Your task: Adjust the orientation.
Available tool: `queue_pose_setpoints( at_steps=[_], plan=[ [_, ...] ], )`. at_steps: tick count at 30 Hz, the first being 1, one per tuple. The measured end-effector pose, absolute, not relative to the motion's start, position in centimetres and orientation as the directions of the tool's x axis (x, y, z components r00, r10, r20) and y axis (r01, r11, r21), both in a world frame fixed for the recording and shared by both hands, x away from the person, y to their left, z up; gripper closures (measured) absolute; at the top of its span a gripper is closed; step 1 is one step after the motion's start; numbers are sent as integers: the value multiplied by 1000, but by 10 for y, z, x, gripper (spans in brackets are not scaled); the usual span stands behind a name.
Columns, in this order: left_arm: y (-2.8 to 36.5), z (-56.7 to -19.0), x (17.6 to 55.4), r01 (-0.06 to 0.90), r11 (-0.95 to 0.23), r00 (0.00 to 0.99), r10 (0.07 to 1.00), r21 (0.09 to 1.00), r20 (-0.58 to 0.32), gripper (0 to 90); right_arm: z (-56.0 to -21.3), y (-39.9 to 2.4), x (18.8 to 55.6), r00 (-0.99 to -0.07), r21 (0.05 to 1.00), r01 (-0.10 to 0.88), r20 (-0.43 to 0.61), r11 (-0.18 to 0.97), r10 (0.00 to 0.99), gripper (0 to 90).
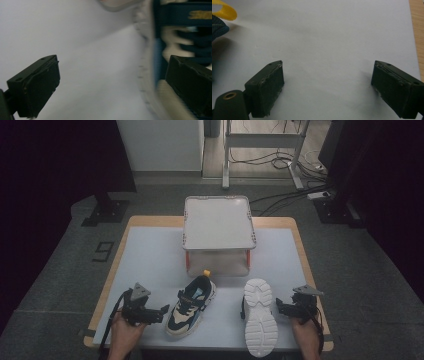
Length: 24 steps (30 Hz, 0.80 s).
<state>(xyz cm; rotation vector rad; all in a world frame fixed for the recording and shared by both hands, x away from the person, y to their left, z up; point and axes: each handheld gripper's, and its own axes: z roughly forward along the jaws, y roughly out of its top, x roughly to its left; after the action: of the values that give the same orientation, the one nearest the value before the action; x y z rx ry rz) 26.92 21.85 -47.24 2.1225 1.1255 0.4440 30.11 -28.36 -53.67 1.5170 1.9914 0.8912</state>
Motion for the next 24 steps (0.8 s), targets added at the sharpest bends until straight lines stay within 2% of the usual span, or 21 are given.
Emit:
queue_pose_setpoints(
  at_steps=[3, 9, 18, 22, 24],
  plan=[
    [202, -471, 262, 580, -413, 592, 806, 702, -15, 0, -537, -284, 301, -271, 739, 650, 12, 174, 963, 106],
    [181, -474, 255, 578, -398, 625, 777, 713, -73, 0, -537, -284, 301, -272, 740, 650, 12, 174, 962, 108],
    [162, -492, 250, 591, -428, 633, 771, 684, -64, 0, -537, -284, 301, -272, 740, 649, 11, 175, 962, 110],
    [158, -499, 250, 585, -467, 627, 779, 663, -4, 0, -537, -284, 301, -272, 740, 649, 11, 175, 962, 110],
    [159, -500, 251, 586, -464, 629, 777, 665, -13, 0, -537, -284, 301, -272, 740, 649, 11, 175, 962, 110]
  ],
)
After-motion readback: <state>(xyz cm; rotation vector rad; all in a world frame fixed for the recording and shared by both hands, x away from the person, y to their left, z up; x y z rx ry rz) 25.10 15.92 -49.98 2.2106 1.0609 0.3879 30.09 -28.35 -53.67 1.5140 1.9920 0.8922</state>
